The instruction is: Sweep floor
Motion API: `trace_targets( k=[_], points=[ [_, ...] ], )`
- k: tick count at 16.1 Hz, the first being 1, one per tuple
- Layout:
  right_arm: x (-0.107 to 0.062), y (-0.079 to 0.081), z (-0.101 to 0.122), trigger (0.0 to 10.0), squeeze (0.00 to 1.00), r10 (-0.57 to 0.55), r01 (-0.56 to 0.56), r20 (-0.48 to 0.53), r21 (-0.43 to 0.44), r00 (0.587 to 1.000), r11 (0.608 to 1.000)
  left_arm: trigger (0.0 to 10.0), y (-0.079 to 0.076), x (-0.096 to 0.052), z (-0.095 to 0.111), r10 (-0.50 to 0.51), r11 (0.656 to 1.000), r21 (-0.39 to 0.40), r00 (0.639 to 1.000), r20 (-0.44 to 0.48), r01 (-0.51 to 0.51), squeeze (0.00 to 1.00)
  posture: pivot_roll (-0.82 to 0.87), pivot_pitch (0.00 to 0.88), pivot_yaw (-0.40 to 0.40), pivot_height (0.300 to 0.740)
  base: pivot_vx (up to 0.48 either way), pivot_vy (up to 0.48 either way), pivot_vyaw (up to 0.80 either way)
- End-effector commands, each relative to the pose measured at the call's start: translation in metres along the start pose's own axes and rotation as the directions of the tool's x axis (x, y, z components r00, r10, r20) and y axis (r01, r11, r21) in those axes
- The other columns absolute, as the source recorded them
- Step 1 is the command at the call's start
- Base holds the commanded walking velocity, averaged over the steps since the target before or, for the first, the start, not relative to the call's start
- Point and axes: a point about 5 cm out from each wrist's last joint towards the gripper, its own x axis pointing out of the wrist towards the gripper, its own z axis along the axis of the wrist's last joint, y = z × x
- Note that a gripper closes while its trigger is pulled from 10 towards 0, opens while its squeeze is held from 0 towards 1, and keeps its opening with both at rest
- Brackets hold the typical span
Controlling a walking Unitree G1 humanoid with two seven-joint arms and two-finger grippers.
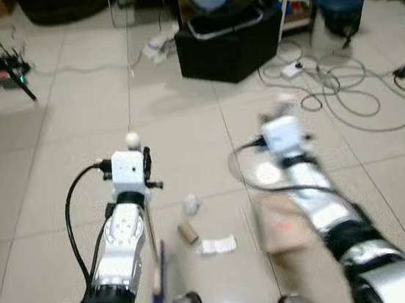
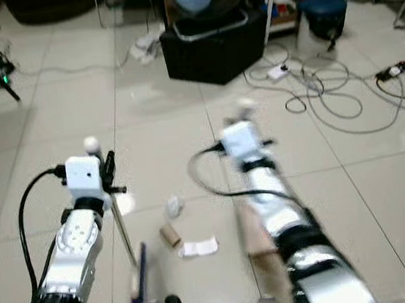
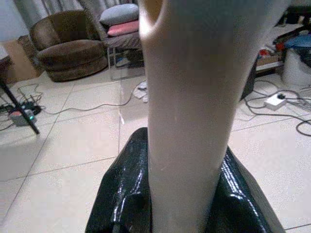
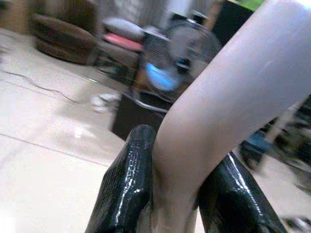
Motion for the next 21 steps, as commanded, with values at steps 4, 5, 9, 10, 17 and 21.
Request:
trace_targets(
  k=[4, 5, 9, 10, 17, 21],
  points=[
    [-0.018, 0.046, -0.009, 10.0, 0.0, 0.192, -0.192, -0.013, -0.108, 0.981, 0.975, 10.0, 0.004, 0.006, 0.002, 0.023, 0.999, 0.032, 1.0, 0.017, -0.024, 0.0, 0.05, 0.291, 0.065, 0.74, 0.0, 0.0, 0.0],
    [-0.024, 0.053, -0.013, 10.0, 0.0, 0.212, -0.214, -0.029, -0.118, 0.977, 0.97, 10.0, 0.002, 0.006, 0.002, 0.016, 0.999, 0.033, 1.0, 0.018, -0.017, 0.0, 0.05, 0.293, 0.073, 0.74, 0.0, 0.0, 0.0],
    [-0.032, 0.057, -0.016, 10.0, 0.0, 0.162, -0.161, -0.04, 0.028, 0.986, 0.987, 10.0, -0.01, 0.01, 0.001, -0.02, 1.0, 0.006, 0.999, 0.025, 0.02, 0.0, 0.04, 0.296, 0.082, 0.74, 0.0, 0.0, 0.0],
    [-0.031, 0.059, -0.013, 10.0, 0.0, 0.155, -0.153, -0.024, 0.063, 0.988, 0.986, 10.0, -0.012, 0.012, 0.001, -0.022, 1.0, -0.005, 0.999, 0.025, 0.022, 0.0, 0.04, 0.297, 0.082, 0.74, 0.0, 0.0, 0.0],
    [-0.048, 0.099, 0.004, 10.0, 0.0, 0.27, -0.278, 0.07, 0.141, 0.96, 0.95, 10.0, -0.033, 0.017, -0.006, -0.025, 0.99, -0.137, 0.999, -0.022, 0.021, 0.0, 0.0, 0.291, 0.067, 0.74, 0.0, 0.0, 0.0],
    [-0.057, 0.116, 0.014, 10.0, 0.0, 0.305, -0.323, 0.117, 0.185, 0.945, 0.928, 10.0, -0.042, 0.012, -0.013, -0.044, 0.985, -0.167, 0.998, -0.038, 0.037, 0.0, -0.03, 0.282, 0.052, 0.74, 0.0, 0.0, 0.0]
  ],
)
